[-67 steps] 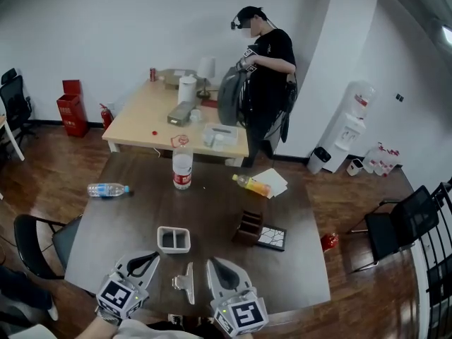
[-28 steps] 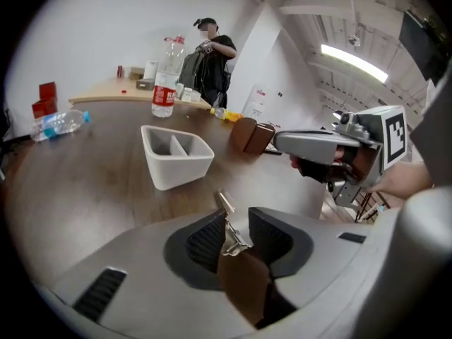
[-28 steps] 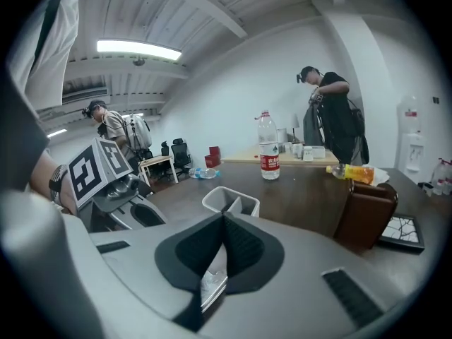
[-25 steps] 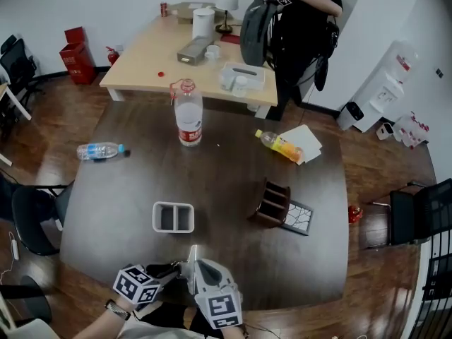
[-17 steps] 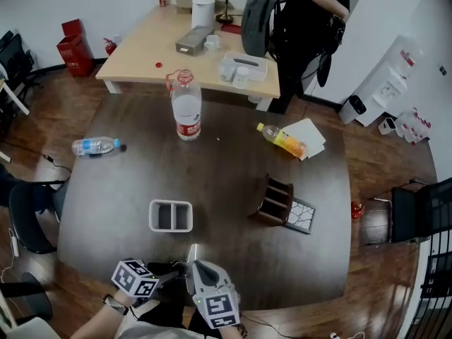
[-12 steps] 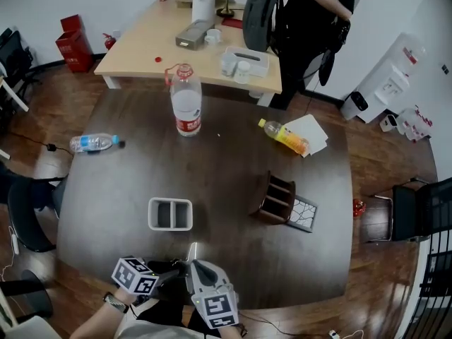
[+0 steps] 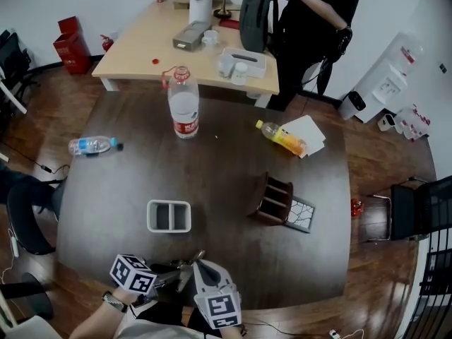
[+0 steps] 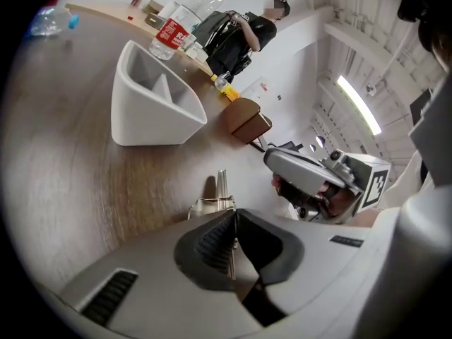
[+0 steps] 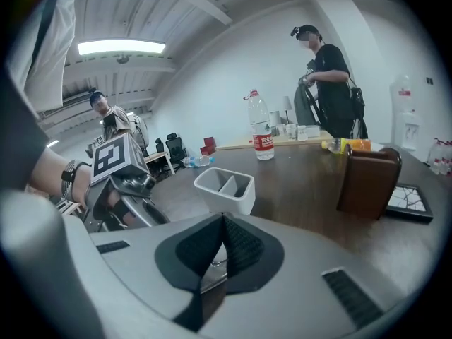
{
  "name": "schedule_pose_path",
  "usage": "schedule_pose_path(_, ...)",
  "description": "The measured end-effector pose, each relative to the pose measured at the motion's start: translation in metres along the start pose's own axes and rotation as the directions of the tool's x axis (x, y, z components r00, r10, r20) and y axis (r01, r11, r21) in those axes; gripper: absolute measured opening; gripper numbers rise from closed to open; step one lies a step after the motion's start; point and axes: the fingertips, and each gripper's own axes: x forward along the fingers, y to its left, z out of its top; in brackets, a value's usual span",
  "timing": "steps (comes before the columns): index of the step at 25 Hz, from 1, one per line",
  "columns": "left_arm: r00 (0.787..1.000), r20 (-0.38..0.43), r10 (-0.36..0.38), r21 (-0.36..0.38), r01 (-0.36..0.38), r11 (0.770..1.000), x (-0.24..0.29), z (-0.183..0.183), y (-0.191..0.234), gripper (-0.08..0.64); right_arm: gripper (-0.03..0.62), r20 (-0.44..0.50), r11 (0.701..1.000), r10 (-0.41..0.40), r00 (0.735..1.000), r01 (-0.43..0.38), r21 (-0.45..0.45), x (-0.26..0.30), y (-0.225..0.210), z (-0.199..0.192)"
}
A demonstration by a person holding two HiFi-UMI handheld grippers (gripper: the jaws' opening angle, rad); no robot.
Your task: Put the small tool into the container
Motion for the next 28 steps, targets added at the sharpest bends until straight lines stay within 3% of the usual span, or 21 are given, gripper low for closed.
schedule_pose_path(3,0.999,0.031,-0.018,0.027,0.017,1.000,-0.007,0.010,-0.010,0.005,0.006,0.040,1.000,0.017,0.999,-0.017,-0.013,-0.010,0.004,0.020)
schedule_pose_path(7,0.989,0.150,-0.010,0.076,-0.002,0.997,-0.026,0.040,-0.025,0.006,0.006,0.104,1.000,0.008,0.995,-0.008,0.001,-0.026,0.004,0.046)
schedule_pose_path(11,0.945,0.326,0.011,0.133,-0.058,0.989,-0.053,0.081,-0.041,0.006,0.006,0.152,1.000,-0.013,0.988,0.011,0.015,-0.038,-0.004,0.060)
schedule_pose_path(13,0.902,0.429,0.044,0.172,-0.129,0.977,-0.069,0.104,-0.045,0.006,0.006,0.188,0.999,-0.038,0.981,0.034,0.022,-0.039,-0.014,0.063)
schedule_pose_path(15,0.837,0.538,0.101,0.203,-0.245,0.948,-0.084,0.128,-0.043,0.006,0.006,0.208,0.999,-0.051,0.977,0.047,0.024,-0.040,-0.020,0.065)
schedule_pose_path(19,0.659,0.722,0.209,0.175,-0.467,0.867,-0.103,0.163,-0.027,0.008,0.006,0.215,0.999,-0.042,0.976,0.037,0.027,-0.039,-0.023,0.068)
schedule_pose_path(21,0.579,0.782,0.231,0.147,-0.531,0.835,-0.103,0.172,-0.018,0.008,0.006,0.190,0.999,-0.025,0.982,0.017,0.043,-0.039,-0.019,0.072)
schedule_pose_path(23,0.513,0.821,0.251,0.110,-0.573,0.812,-0.101,0.176,-0.009,0.008,0.006,0.167,0.999,-0.014,0.986,0.005,0.052,-0.038,-0.017,0.073)
schedule_pose_path(25,0.474,0.837,0.274,0.069,-0.588,0.806,-0.097,0.177,0.000,0.008,0.006,0.160,0.998,-0.012,0.987,0.003,0.055,-0.038,-0.018,0.071)
schedule_pose_path(28,0.468,0.830,0.303,0.007,-0.553,0.833,-0.086,0.172,0.012,0.008,0.006,0.159,0.998,-0.016,0.987,0.007,0.062,-0.039,-0.022,0.070)
